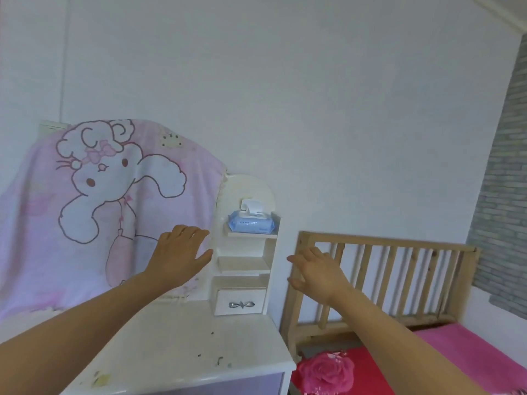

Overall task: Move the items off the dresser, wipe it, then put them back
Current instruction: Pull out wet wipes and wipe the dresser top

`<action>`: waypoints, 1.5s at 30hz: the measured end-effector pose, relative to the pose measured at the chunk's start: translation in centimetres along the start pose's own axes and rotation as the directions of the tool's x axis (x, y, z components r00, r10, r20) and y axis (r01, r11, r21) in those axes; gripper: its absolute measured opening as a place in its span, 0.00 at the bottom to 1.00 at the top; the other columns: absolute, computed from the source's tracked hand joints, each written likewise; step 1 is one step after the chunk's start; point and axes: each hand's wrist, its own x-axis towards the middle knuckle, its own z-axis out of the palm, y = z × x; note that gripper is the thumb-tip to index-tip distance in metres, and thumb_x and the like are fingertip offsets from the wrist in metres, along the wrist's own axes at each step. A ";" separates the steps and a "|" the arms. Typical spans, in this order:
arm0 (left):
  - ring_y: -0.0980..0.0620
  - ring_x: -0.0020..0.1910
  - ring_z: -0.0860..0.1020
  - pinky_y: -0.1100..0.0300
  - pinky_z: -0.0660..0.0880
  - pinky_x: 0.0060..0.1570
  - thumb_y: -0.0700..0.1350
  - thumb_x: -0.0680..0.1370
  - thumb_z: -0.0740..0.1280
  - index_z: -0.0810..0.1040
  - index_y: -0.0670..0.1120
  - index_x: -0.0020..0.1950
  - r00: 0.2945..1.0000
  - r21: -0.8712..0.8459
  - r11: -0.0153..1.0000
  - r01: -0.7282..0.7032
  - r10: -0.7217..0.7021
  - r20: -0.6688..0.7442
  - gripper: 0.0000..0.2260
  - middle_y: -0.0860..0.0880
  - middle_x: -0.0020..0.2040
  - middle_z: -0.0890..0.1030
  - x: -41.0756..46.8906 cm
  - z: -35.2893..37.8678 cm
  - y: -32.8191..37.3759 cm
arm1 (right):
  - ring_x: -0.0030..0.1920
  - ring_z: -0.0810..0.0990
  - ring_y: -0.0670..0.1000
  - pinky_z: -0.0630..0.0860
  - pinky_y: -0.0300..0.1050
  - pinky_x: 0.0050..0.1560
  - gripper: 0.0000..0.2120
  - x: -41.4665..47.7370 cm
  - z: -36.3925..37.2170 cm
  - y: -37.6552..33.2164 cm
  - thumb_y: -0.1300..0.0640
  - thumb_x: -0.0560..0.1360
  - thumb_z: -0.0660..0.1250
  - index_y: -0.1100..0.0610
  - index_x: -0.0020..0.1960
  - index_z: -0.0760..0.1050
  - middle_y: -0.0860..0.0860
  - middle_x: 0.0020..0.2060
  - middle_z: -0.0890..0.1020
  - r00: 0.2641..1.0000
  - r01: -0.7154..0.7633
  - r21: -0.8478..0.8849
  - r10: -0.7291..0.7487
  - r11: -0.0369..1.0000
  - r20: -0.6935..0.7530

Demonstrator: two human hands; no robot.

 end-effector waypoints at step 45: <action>0.51 0.69 0.63 0.57 0.62 0.64 0.67 0.63 0.36 0.63 0.48 0.71 0.965 -0.022 0.966 0.257 -0.258 -0.050 0.43 0.52 0.70 0.66 37.9 31.8 -1.8 | 0.58 0.72 0.53 0.70 0.46 0.56 0.18 46.9 23.6 16.3 0.55 0.80 0.52 0.56 0.68 0.65 0.52 0.60 0.74 0.968 0.233 0.548 -0.136 0.803 -0.213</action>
